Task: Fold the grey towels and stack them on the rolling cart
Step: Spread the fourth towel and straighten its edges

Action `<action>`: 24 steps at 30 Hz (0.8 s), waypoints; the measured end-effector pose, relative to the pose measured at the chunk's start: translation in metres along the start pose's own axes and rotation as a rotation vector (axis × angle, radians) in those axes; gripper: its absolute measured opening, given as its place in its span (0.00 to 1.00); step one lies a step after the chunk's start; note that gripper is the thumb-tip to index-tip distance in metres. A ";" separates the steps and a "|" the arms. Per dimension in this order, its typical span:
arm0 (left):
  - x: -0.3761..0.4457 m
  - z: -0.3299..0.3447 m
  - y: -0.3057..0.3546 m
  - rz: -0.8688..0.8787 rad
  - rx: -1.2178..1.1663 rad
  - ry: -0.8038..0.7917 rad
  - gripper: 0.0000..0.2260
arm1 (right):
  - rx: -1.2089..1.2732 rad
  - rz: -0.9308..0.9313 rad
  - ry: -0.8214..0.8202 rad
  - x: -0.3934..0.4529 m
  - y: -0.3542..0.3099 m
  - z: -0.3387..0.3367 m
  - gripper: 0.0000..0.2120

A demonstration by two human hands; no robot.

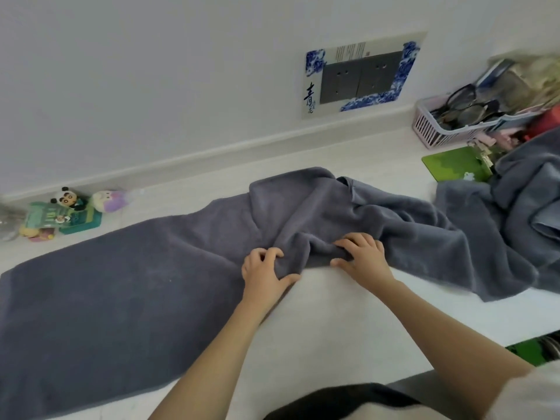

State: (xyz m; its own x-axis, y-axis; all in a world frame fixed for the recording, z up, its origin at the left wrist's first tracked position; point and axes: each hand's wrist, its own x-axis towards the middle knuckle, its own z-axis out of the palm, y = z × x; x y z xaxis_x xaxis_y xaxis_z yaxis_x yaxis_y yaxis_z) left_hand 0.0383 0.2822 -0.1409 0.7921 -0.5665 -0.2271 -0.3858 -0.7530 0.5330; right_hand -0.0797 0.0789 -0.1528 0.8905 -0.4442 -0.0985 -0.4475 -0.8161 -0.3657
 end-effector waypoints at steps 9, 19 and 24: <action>0.006 0.004 0.016 -0.116 -0.125 0.048 0.09 | 0.135 -0.044 0.064 0.033 0.014 -0.023 0.09; 0.020 -0.093 0.042 -0.136 -0.243 -0.292 0.10 | 0.233 -0.187 -0.475 0.076 0.000 -0.115 0.10; 0.018 -0.077 0.046 -0.170 -0.016 -0.472 0.20 | 0.033 -0.206 -0.658 0.072 0.002 -0.104 0.17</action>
State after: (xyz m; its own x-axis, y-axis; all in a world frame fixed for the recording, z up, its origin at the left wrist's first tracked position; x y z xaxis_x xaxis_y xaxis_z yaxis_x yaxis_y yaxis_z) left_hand 0.0709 0.2630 -0.0576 0.5414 -0.5288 -0.6537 -0.2594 -0.8446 0.4683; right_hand -0.0247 0.0066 -0.0642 0.8265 0.0436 -0.5612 -0.2705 -0.8435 -0.4640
